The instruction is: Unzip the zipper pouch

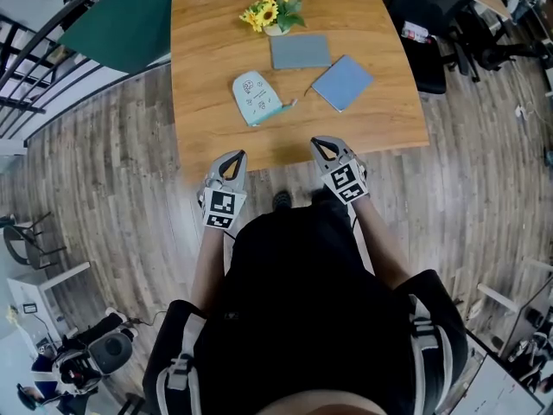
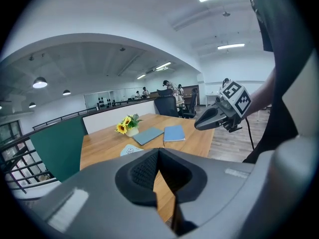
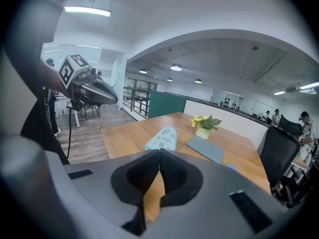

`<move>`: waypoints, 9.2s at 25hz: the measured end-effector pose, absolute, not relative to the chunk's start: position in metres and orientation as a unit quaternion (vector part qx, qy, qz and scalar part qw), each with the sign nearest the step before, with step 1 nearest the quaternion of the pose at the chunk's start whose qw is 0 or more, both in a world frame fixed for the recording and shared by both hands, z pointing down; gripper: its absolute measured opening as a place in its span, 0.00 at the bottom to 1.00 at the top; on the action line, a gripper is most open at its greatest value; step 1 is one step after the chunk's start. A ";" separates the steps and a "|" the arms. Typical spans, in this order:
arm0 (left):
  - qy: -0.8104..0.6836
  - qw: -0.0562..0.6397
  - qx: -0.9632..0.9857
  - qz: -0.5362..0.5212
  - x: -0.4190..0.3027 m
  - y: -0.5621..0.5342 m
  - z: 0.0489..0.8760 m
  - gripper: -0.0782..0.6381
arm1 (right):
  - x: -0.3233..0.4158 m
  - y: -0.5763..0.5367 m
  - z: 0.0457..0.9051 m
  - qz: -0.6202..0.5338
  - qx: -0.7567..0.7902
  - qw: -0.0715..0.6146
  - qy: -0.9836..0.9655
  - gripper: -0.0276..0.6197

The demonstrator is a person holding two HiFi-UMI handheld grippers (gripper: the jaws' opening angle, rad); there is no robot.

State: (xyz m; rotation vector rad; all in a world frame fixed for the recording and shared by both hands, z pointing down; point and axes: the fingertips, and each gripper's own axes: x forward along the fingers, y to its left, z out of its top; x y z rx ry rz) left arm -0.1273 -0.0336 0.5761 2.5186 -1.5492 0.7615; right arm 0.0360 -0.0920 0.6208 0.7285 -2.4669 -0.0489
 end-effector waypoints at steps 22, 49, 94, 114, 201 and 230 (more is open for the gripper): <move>-0.513 0.038 0.824 0.237 -0.133 -0.026 0.575 0.32 | 0.025 -0.080 0.610 -0.028 0.270 0.248 -0.930 0.40; -0.531 0.110 0.815 0.207 -0.163 -0.048 0.605 0.40 | 0.007 -0.095 0.616 -0.020 0.266 0.253 -0.930 0.53; -0.610 0.433 0.651 0.128 -0.174 -0.186 0.788 0.38 | 0.028 -0.208 0.651 0.008 0.189 0.315 -0.930 0.50; -0.646 0.433 0.615 0.127 -0.173 -0.180 0.797 0.38 | 0.037 -0.209 0.657 0.017 0.200 0.323 -0.925 0.49; -0.432 0.467 0.712 -0.299 -0.131 -0.089 0.547 0.12 | -0.087 -0.058 0.558 -0.076 0.143 0.208 -0.965 0.05; -0.424 0.478 0.712 -0.292 -0.088 -0.077 0.549 0.12 | -0.035 -0.060 0.552 -0.056 0.227 0.201 -0.951 0.05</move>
